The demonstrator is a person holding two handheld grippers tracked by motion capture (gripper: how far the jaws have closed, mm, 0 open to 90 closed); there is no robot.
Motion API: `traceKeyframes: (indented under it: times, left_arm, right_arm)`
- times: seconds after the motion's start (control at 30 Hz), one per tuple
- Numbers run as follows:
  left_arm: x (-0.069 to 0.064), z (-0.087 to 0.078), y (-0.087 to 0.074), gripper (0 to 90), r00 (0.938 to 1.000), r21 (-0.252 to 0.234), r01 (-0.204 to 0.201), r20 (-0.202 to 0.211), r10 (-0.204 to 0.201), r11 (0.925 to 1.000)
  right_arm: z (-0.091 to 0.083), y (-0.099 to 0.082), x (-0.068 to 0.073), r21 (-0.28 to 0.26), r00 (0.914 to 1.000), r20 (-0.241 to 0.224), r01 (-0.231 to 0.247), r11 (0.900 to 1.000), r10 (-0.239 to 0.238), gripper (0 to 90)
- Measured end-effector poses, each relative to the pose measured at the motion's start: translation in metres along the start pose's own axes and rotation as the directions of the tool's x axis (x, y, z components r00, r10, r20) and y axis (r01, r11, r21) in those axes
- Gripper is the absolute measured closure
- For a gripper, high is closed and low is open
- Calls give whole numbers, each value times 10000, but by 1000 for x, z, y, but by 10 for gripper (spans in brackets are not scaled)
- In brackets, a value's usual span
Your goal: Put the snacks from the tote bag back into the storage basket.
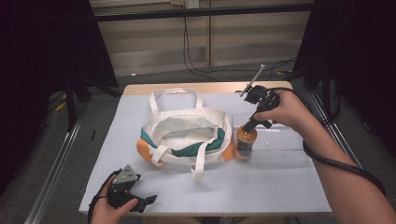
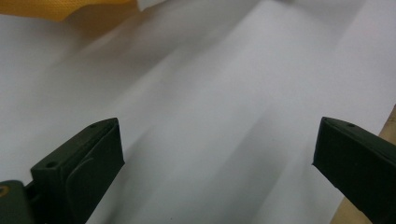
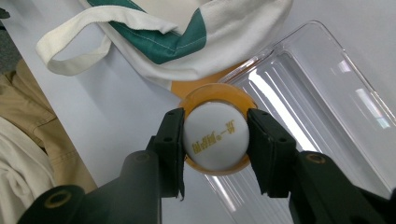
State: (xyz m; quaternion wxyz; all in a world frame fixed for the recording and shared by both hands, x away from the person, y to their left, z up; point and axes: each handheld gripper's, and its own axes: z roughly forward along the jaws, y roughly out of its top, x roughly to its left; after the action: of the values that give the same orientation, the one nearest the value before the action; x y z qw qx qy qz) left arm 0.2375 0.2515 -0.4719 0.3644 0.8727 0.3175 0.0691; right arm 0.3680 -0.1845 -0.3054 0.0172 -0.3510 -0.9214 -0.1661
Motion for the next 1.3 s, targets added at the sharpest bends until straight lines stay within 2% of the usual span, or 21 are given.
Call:
traceKeyframes:
  times: [0.27, 0.4, 0.47, 0.6, 0.67, 0.8, 0.83, 0.9, 0.97, 1.07, 1.1, 1.2, 1.3]
  left_arm:
    - [1, 1, 1, 13, 10000, 37, -5, 41, 4, 10000]
    - [0, 1, 1, 13, 10000, 43, 14, 41, -14, 10000]
    - [0, 2, 1, 14, 10000, 25, 13, 64, -13, 10000]
    - [0, 1, 2, 13, 10000, 38, 6, 42, -7, 10000]
    - [1, 1, 2, 13, 10000, 53, 4, 37, -4, 10000]
    - [1, 2, 2, 13, 10000, 71, -46, 11, 46, 10000]
    - [1, 2, 2, 14, 10000, 75, -57, 1, 57, 10000]
    - [1, 2, 2, 13, 10000, 44, -20, 56, 20, 10000]
    - [1, 2, 3, 13, 10000, 51, -56, 30, 56, 10000]
    - [0, 3, 3, 13, 10000, 46, 26, 78, -27, 10000]
    - [1, 3, 3, 13, 10000, 106, -76, 50, 75, 9999]
    - [1, 3, 4, 13, 9999, 146, -111, 45, 110, 9998]
    - [1, 4, 4, 13, 9999, 149, -155, 28, 155, 9998]
  right_arm:
    - [1, -1, 1, -146, 9996, 54, 295, 9995, -294, 577]
    - [1, -3, 1, -256, 9996, 191, 206, 9995, -201, 525]
    - [2, -4, 0, -353, 9993, 179, 321, 9989, -315, 514]
    - [0, -5, -1, -641, 9991, 382, 215, 9977, -191, 417]
    - [0, -6, -2, -677, 9985, 554, 51, 9977, -13, 338]
    - [-2, -9, -4, -887, 9972, 739, 171, 9959, -105, 251]
    - [-3, -10, -5, -978, 9969, 782, -21, 9952, 98, 231]
    - [-4, -13, -6, -1014, 9964, 840, 4, 9948, 81, 199]
    - [-6, -15, -6, -1133, 9959, 840, -247, 9933, 344, 157]
    - [-8, -18, -7, -1291, 9957, 873, -182, 9915, 296, 139]
    - [-9, -19, -7, -1295, 9959, 845, -222, 9913, 333, 129]
    - [-11, -22, -6, -1310, 9946, 975, -229, 9911, 359, 103]
    - [-13, -26, -6, -1556, 9919, 1218, -169, 9877, 362, 88]
